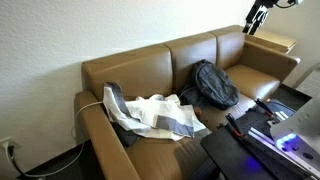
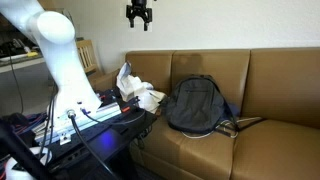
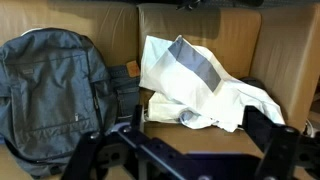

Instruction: Place the white cloth on the armest

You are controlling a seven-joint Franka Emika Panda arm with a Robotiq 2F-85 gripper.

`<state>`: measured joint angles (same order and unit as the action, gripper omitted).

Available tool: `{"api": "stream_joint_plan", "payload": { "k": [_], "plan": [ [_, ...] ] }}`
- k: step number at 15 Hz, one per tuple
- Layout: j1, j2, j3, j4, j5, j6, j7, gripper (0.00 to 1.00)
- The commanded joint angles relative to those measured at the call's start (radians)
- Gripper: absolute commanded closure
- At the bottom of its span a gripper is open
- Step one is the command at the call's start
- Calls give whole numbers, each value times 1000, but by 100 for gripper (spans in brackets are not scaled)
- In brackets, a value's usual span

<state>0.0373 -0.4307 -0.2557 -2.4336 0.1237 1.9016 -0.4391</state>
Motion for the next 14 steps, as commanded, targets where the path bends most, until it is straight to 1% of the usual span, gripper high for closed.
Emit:
{"api": "stream_joint_plan", "payload": {
  "k": [1,2,3,4,6,9,10,11,12,14],
  "plan": [
    [-26,3,24,2,10,-3,-9,0],
    [-4,43,58,10,-30,5,-24,0],
    [25,73,84,10,-26,-1,-37,0],
    [50,94,120,-4,-12,25,-28,0],
    [100,141,188,-14,4,39,-28,0],
    [163,269,288,16,-22,57,-37,0],
    [168,306,317,29,-63,49,-24,0],
    [162,318,327,45,-95,40,-26,0],
    [159,261,328,1,-48,45,-13,0],
    [160,306,346,22,-77,46,-12,0]
  ]
}}
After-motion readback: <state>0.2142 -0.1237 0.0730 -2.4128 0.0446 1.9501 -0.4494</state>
